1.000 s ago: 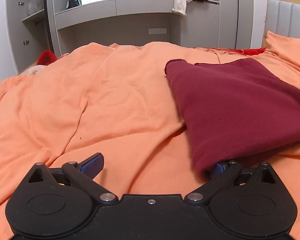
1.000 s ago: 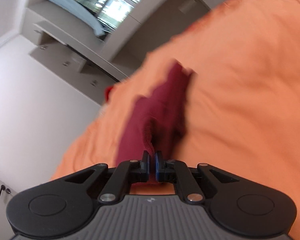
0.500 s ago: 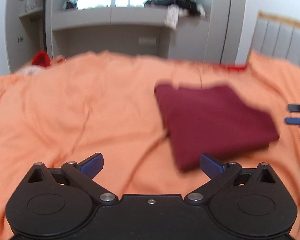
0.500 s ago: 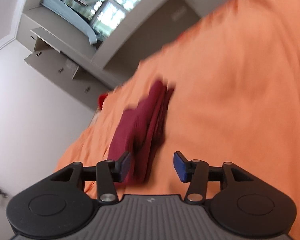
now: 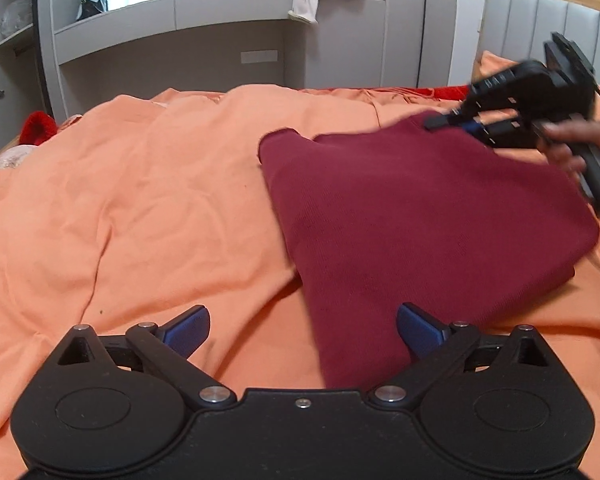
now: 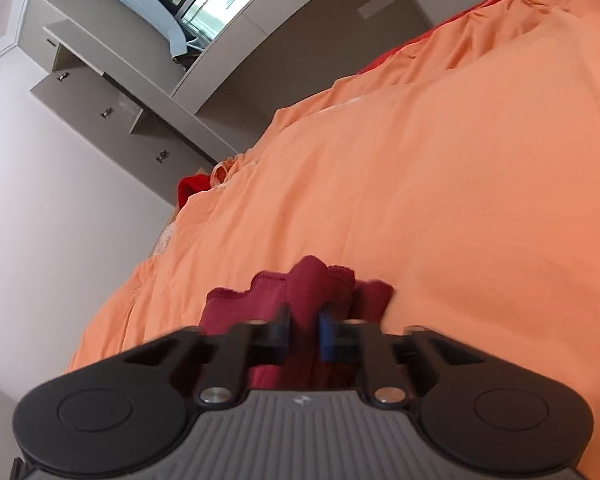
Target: Fold small clothes
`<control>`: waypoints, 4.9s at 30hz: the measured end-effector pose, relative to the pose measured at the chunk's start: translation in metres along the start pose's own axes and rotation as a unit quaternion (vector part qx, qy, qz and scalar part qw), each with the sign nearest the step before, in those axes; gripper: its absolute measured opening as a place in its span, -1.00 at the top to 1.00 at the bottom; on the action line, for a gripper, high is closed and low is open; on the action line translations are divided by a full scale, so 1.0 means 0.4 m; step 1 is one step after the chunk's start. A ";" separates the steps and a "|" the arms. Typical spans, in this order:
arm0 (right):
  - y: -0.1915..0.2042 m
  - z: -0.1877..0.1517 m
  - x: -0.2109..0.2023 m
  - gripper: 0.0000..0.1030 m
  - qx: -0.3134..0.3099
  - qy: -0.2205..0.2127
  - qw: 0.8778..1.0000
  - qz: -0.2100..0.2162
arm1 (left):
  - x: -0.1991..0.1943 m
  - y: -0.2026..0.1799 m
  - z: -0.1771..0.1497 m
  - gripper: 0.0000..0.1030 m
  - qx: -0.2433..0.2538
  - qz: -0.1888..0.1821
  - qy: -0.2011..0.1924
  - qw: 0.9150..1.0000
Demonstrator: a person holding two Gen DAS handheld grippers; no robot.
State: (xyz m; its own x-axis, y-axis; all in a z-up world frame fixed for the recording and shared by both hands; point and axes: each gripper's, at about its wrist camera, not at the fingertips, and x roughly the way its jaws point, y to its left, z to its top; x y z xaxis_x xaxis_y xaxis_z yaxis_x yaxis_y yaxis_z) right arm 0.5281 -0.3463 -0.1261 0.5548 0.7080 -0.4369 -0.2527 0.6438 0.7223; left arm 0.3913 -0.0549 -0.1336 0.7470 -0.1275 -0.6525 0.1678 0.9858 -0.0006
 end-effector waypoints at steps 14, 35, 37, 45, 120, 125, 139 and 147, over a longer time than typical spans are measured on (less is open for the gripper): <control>-0.012 -0.005 -0.112 -0.99 0.008 0.015 1.000 0.018 | -0.054 0.150 0.057 -0.99 -0.146 -0.112 -0.011 0.983; -0.080 -0.092 -0.039 -0.97 0.063 0.065 0.987 0.132 | 0.237 0.160 0.044 -0.98 -0.306 -0.332 0.098 0.887; -0.077 -0.084 -0.013 -0.97 0.050 0.065 0.986 0.143 | 0.251 0.147 0.046 -0.98 -0.310 -0.342 0.096 0.882; -0.073 -0.063 0.024 0.25 0.019 0.071 0.989 0.127 | 0.259 0.118 0.047 -0.29 -0.270 -0.324 0.090 0.903; 0.399 -0.727 -0.157 0.13 -0.038 0.087 0.995 0.040 | -0.445 0.490 -0.285 -0.66 -0.192 -0.064 -0.002 0.979; 0.448 -0.612 -0.246 -0.32 -0.081 0.022 0.996 0.018 | -0.581 0.477 -0.292 -0.99 -0.172 -0.004 -0.121 0.978; 0.348 -0.330 0.171 0.51 -0.020 0.070 0.997 0.020 | -0.585 0.453 -0.255 -0.98 -0.166 0.026 -0.141 0.976; 0.196 -0.347 0.221 0.78 0.073 0.058 0.995 0.029 | -0.588 0.442 -0.248 -0.99 -0.156 0.021 -0.143 0.977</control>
State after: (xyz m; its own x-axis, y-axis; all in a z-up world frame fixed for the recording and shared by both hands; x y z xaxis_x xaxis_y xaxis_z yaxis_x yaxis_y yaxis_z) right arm 0.4473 -0.1928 -0.1824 0.4450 0.7773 -0.4448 -0.1593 0.5574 0.8148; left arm 0.1814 0.1602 -0.0554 0.9058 -0.0671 -0.4183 -0.0379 0.9706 -0.2377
